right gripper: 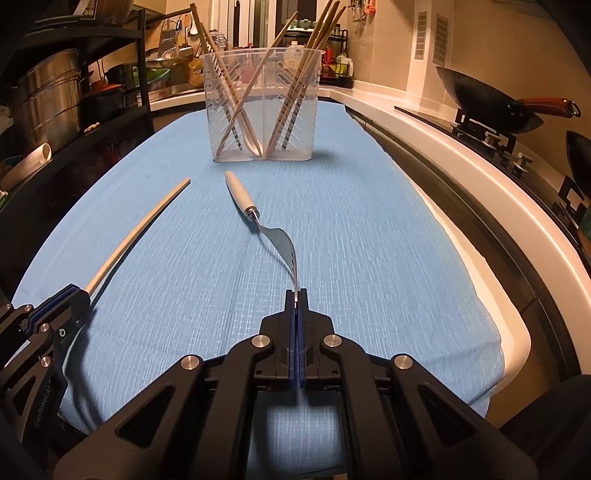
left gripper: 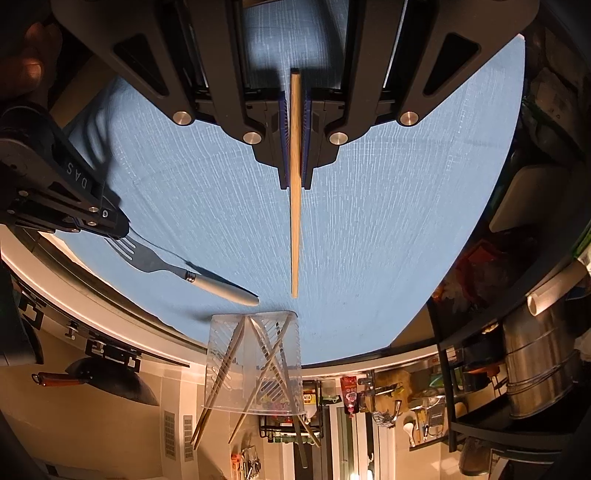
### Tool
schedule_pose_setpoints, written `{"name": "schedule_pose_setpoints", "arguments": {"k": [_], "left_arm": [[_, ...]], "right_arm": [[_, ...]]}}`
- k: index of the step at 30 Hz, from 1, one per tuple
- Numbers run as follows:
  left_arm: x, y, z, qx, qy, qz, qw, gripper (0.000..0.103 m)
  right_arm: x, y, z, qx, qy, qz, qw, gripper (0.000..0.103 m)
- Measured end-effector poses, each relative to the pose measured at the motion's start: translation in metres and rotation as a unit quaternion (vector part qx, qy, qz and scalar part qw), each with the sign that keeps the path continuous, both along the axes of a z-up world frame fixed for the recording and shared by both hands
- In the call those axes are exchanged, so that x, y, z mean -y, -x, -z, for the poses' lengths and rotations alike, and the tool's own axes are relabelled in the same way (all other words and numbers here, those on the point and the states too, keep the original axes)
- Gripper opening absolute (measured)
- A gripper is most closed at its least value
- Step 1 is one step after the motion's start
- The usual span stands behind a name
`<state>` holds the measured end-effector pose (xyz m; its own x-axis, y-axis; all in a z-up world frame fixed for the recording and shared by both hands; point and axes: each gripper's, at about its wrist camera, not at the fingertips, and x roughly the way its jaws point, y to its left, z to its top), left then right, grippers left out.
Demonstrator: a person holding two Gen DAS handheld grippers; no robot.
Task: Organize utensils
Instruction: 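Close the right tool on the fork head while the left tool holds the chopstick, then lift the chopstick and fork with both tools and carry them over the container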
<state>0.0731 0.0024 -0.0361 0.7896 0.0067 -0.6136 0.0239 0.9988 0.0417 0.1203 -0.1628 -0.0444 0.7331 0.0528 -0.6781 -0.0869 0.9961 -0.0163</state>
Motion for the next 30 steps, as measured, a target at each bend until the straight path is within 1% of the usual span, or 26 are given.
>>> {"name": "schedule_pose_setpoints", "arguments": {"k": [7,15,17,22,24,26,28,30], "left_arm": [[0.000,0.003,-0.010,0.017,0.001,-0.001,0.9999,0.006],[0.001,0.013,-0.027,0.058,-0.005,0.004,0.9983,0.006],[0.004,0.015,-0.035,0.073,-0.021,0.008,0.9971,0.006],[0.008,0.016,-0.059,0.105,-0.031,0.020,0.9938,0.006],[0.005,0.015,-0.066,0.113,-0.020,0.019,0.9932,0.006],[-0.001,0.011,-0.072,0.114,-0.001,0.013,0.9933,0.006],[-0.009,0.005,-0.077,0.110,0.028,0.010,0.9935,0.006],[-0.014,0.003,-0.080,0.111,0.041,0.008,0.9929,0.006]], "right_arm": [[0.003,0.005,-0.007,0.017,0.008,0.006,1.000,0.001],[0.006,0.011,-0.018,0.039,0.013,0.007,0.999,0.001],[0.007,0.011,-0.023,0.046,0.014,0.008,0.999,0.001],[0.008,0.014,-0.038,0.070,0.014,0.005,0.997,0.001],[0.008,0.016,-0.042,0.078,0.015,0.004,0.997,0.001],[0.011,0.018,-0.044,0.080,0.011,0.000,0.997,0.001],[0.013,0.019,-0.047,0.084,0.009,-0.001,0.996,0.001],[0.017,0.019,-0.050,0.088,-0.001,0.000,0.996,0.001]]}}
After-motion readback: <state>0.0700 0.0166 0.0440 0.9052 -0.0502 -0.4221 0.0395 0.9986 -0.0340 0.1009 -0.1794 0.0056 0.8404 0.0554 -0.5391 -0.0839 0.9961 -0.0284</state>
